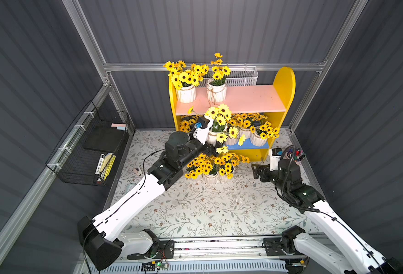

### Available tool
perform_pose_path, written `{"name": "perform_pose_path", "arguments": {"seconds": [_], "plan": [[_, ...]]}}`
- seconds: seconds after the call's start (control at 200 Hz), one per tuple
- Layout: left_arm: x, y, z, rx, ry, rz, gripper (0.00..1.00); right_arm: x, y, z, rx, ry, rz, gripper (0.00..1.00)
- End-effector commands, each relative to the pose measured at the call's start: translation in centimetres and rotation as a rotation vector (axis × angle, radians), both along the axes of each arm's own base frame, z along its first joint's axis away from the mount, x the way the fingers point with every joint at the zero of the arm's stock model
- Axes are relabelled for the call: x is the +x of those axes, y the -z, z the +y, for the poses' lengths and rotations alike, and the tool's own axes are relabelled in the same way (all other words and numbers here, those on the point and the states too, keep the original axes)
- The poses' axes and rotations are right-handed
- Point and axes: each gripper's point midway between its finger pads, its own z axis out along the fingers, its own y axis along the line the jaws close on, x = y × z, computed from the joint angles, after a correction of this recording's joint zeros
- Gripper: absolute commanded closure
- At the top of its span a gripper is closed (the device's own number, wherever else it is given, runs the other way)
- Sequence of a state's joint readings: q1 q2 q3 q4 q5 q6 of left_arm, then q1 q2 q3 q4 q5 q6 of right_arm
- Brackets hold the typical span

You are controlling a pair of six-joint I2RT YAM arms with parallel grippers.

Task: Take the sunflower pots off the shelves
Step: Place the sunflower pot at the center of the board.

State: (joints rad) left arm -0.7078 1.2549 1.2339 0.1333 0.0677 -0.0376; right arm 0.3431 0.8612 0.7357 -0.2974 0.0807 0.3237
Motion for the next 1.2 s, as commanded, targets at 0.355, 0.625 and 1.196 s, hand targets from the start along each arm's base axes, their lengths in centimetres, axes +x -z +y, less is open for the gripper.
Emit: {"name": "perform_pose_path", "arguments": {"seconds": [0.355,0.625,1.196], "plan": [[-10.5,10.1,-4.5,-0.184,0.153,0.079,1.0,1.0,1.0,-2.9,0.179,0.091,0.085,0.09],[-11.8,18.3,-3.3,-0.179,0.128,0.176,1.0,0.8,2.1,-0.7,0.233,-0.015,0.139,0.12],[-10.4,25.1,-5.4,-0.129,0.106,0.149,1.0,0.8,2.2,-0.3,0.251,-0.037,0.113,0.13]]}}
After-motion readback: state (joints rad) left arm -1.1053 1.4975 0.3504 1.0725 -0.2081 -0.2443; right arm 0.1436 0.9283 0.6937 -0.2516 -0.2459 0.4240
